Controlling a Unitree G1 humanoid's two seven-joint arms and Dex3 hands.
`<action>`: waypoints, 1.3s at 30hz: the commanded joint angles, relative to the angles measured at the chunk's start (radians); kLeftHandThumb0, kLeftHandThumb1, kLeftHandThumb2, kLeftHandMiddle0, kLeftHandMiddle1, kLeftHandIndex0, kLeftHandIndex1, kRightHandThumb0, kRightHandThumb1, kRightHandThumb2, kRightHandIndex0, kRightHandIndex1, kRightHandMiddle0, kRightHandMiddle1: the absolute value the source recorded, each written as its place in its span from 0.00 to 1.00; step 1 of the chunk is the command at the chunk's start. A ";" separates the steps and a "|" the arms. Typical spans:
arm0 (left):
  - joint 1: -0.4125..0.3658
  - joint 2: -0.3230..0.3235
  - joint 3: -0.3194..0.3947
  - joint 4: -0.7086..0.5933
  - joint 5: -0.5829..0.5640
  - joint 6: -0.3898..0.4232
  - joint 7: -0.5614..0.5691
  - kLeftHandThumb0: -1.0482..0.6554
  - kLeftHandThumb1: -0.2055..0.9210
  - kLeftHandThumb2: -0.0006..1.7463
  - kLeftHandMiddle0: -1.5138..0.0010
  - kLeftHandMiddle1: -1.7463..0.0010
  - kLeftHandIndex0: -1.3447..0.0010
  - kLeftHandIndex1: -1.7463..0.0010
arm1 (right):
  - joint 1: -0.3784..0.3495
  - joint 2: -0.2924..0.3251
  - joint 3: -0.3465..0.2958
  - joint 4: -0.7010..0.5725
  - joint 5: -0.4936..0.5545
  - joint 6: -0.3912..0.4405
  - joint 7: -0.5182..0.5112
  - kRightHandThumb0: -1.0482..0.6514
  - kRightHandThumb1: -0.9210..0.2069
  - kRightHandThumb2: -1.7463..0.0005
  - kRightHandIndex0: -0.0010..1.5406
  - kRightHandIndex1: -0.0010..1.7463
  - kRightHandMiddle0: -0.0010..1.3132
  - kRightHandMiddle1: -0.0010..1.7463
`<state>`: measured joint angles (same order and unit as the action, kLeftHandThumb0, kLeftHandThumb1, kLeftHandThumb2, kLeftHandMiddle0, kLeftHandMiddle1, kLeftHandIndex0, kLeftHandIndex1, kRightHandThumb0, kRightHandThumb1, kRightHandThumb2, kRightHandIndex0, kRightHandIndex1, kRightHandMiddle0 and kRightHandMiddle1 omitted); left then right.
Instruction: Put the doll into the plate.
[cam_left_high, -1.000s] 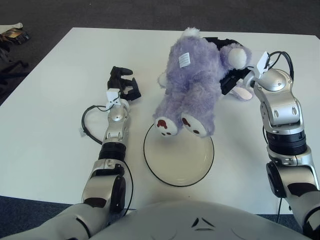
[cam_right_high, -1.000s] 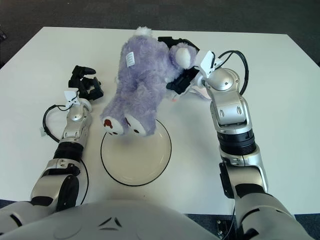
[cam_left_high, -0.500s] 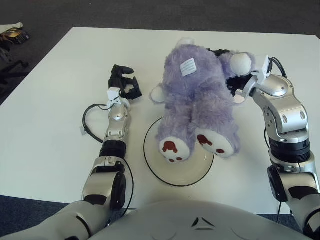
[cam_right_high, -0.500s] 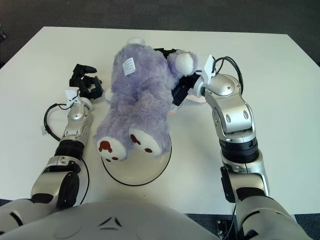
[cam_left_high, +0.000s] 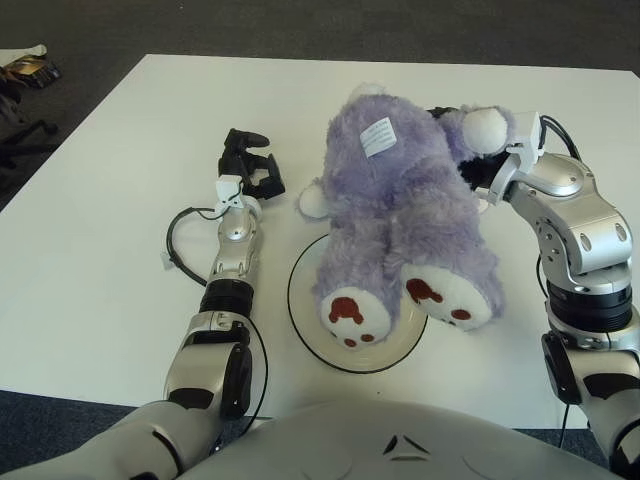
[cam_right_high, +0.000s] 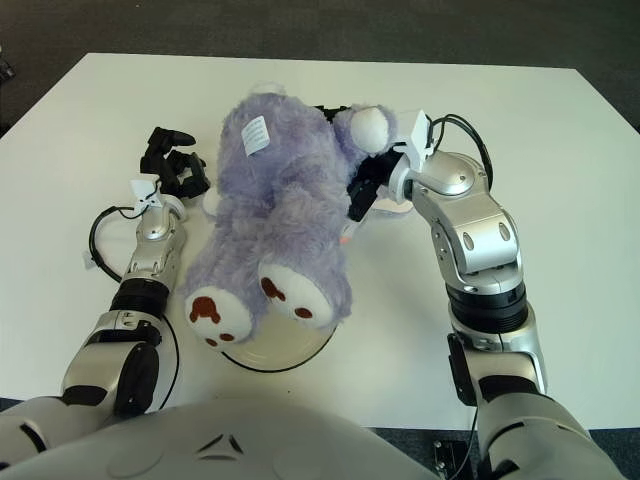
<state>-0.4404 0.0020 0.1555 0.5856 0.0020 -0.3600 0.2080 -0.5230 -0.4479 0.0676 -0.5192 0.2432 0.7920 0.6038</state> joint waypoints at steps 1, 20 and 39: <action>0.015 0.003 -0.006 0.013 0.005 -0.012 -0.001 0.61 0.39 0.81 0.63 0.00 0.59 0.00 | -0.005 -0.023 0.008 -0.022 0.023 0.028 0.009 0.95 0.74 0.09 0.52 1.00 0.79 1.00; 0.082 0.150 -0.154 -0.175 0.285 -0.284 -0.002 0.61 0.48 0.73 0.61 0.00 0.66 0.07 | -0.024 -0.045 0.030 0.013 0.019 0.052 -0.008 0.95 0.74 0.09 0.52 1.00 0.78 1.00; 0.100 0.233 -0.186 -0.213 0.301 -0.514 -0.050 0.37 0.28 0.64 1.00 0.40 0.97 0.25 | -0.087 -0.037 0.049 0.160 0.038 0.090 0.000 0.94 0.72 0.10 0.51 1.00 0.75 1.00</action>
<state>-0.3480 0.2164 -0.0290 0.4024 0.3086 -0.8532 0.1757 -0.5899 -0.4861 0.1225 -0.3929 0.2676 0.8749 0.5990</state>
